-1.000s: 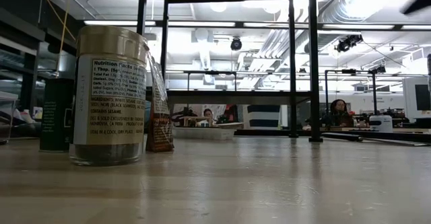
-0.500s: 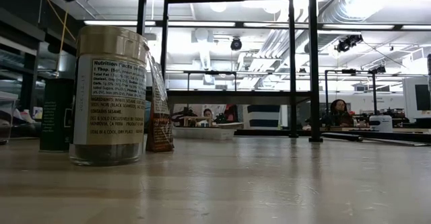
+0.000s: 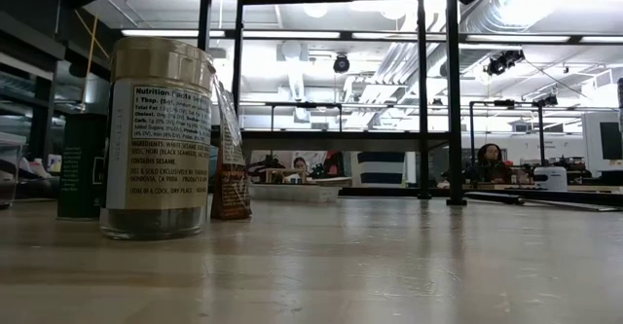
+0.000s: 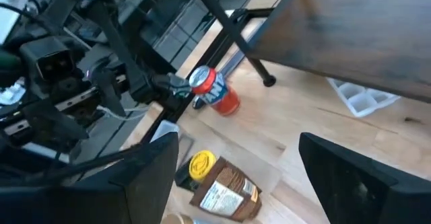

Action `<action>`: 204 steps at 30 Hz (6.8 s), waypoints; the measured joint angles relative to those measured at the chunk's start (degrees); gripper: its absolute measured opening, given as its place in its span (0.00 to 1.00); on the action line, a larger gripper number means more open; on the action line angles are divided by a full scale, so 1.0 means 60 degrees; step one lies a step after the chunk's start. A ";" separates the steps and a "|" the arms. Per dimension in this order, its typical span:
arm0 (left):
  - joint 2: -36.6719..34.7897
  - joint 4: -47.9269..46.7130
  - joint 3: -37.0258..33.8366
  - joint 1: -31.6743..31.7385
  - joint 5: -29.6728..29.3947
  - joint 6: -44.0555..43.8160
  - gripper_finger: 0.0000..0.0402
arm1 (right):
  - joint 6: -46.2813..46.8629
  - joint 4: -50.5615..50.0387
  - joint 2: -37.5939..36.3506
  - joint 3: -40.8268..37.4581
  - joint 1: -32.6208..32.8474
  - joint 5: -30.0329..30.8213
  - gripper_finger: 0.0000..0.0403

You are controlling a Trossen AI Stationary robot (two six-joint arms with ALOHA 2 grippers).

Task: Shelf spices
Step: Put the brown seasoning bottle on the bottom shelf

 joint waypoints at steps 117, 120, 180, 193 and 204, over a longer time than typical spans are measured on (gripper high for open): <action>0.2390 0.3774 0.0648 0.0885 0.2388 -0.0843 0.50 | -0.3325 -0.0575 0.0004 0.0000 -0.2389 -0.4066 0.76; 0.2380 0.3995 0.0648 0.0945 0.3313 0.0307 0.51 | -0.3213 -0.0575 0.0004 0.0000 -0.2389 -0.4063 0.76; 0.7367 -0.3192 0.4799 0.2031 0.5314 0.4647 0.89 | -0.3610 -0.1431 0.0424 -0.0004 -0.2397 -0.3901 0.76; 0.8165 -0.3185 0.4812 0.1538 0.5139 0.4831 0.89 | -0.3610 -0.1515 0.0645 -0.0004 -0.2327 -0.3989 0.76; 0.8355 -0.2544 0.4812 0.1559 0.4719 0.4702 0.89 | -0.3612 -0.1541 0.0645 -0.0004 -0.2327 -0.3989 0.76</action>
